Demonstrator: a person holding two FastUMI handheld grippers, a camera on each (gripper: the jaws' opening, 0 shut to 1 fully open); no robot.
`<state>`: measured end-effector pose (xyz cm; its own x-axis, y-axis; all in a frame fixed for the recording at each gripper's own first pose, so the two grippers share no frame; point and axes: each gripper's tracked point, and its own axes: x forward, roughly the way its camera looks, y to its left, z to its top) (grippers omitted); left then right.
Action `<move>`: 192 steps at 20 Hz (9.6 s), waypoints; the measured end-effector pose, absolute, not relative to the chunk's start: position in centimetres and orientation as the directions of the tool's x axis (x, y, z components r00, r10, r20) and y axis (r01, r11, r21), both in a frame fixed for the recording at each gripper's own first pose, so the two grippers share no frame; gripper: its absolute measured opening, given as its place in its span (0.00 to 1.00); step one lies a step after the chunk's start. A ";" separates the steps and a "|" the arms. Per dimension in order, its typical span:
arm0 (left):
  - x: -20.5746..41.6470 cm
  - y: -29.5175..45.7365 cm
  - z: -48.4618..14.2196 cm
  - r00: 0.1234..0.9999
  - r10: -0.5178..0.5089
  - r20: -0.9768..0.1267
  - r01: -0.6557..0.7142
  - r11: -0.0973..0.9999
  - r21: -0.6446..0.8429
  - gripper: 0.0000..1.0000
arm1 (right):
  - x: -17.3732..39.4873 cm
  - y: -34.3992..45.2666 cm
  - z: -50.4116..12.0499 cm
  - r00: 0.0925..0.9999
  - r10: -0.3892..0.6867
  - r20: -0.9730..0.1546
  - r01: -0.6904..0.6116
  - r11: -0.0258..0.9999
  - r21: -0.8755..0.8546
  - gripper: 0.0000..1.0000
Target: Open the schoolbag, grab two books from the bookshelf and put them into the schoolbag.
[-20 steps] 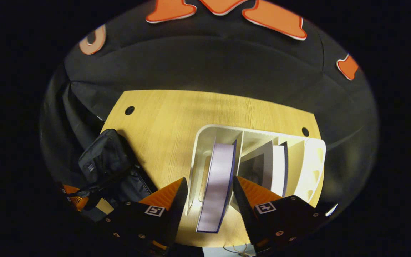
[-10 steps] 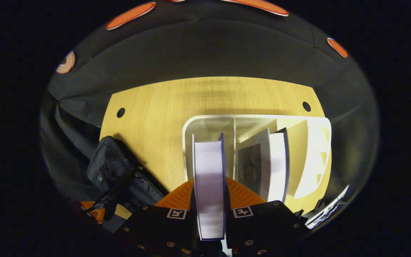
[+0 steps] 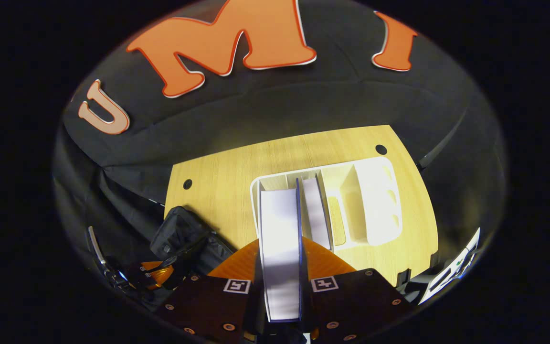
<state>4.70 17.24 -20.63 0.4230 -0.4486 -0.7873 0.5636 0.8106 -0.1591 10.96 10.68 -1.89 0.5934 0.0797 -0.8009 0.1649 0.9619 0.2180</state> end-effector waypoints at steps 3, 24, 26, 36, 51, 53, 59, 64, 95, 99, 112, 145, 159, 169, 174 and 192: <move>5.1 17.6 -20.3 0.421 -0.460 -0.782 0.582 0.798 -0.156 0.04 | 7.5 12.0 -1.0 0.648 0.121 -0.752 0.180 0.935 0.306 0.30; 4.9 16.1 -16.6 0.430 -0.569 -0.701 0.590 0.765 -0.259 0.04 | 5.1 35.2 -19.0 0.656 0.538 -0.529 0.162 0.585 0.795 0.27; 4.6 15.8 -16.6 0.432 -0.572 -0.697 0.588 0.765 -0.263 0.04 | 6.5 37.2 -20.6 0.647 0.555 -0.522 0.165 0.566 0.807 0.28; 5.0 15.0 -17.1 0.439 -0.565 -0.698 0.546 0.785 -0.293 0.09 | 5.0 40.2 -24.8 0.505 0.589 -0.630 0.139 0.665 0.734 0.32; 3.8 13.4 -19.8 0.484 -0.506 -0.714 0.451 0.843 -0.292 0.04 | 2.3 19.6 -14.5 0.489 0.317 -0.813 -0.009 0.934 0.358 0.98; 3.9 12.9 -20.2 0.489 -0.495 -0.719 0.424 0.855 -0.300 0.04 | 3.4 17.3 -12.8 0.490 0.301 -0.818 -0.022 0.943 0.333 0.98; 3.8 12.1 -22.1 0.491 -0.446 -0.748 0.308 0.893 -0.329 0.04 | 9.0 11.3 -11.2 0.490 0.262 -0.831 -0.012 0.956 0.295 0.98; 4.1 11.9 -22.6 0.504 -0.369 -0.781 0.226 0.929 -0.293 0.04 | 14.9 9.1 -12.9 0.441 0.249 -0.862 -0.046 0.966 0.256 0.98; 3.3 14.5 -20.7 0.502 -0.434 -0.748 0.392 0.885 -0.250 0.04 | 8.0 7.6 -5.6 0.555 0.022 -0.832 0.180 0.973 0.146 0.34; 3.4 15.1 -20.5 0.491 -0.474 -0.731 0.445 0.858 -0.257 0.04 | 3.7 10.2 -4.1 0.588 0.019 -0.809 0.221 0.958 0.183 0.34; 5.1 16.6 -17.4 0.457 -0.562 -0.689 0.576 0.778 -0.253 0.04 | -0.5 24.8 -8.9 0.652 0.317 -0.689 0.274 0.748 0.604 0.33; 2.7 11.3 -17.8 0.413 -0.641 -0.647 0.648 0.706 -0.285 0.11 | 4.2 33.6 -23.2 0.642 0.489 -0.590 0.169 0.661 0.731 0.72; 2.5 -0.5 -12.9 0.624 -0.564 -0.540 0.518 0.817 -0.254 0.91 | 3.1 12.1 -15.7 0.763 0.267 -0.588 0.042 0.889 0.457 0.96; 2.9 -3.8 -3.0 0.918 -0.269 -0.293 0.223 0.958 -0.181 0.97 | 2.0 1.0 -5.2 0.921 0.156 -0.356 -0.079 0.972 0.224 0.95; 2.0 -3.7 1.2 0.974 -0.144 -0.172 0.123 0.984 -0.129 0.97 | 0.6 -0.4 0.6 0.975 0.116 -0.188 -0.096 0.989 0.113 0.95; 2.4 -1.9 2.7 0.994 -0.104 0.017 0.105 0.989 -0.104 0.95 | 1.6 1.1 3.1 1.000 -0.011 0.028 0.008 0.997 0.072 0.94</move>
<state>2.40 -1.95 2.72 0.9945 -0.1036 0.0168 0.1048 0.9890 -0.1042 1.58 1.09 3.07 0.9995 -0.0105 0.0284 0.0085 0.9974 0.0718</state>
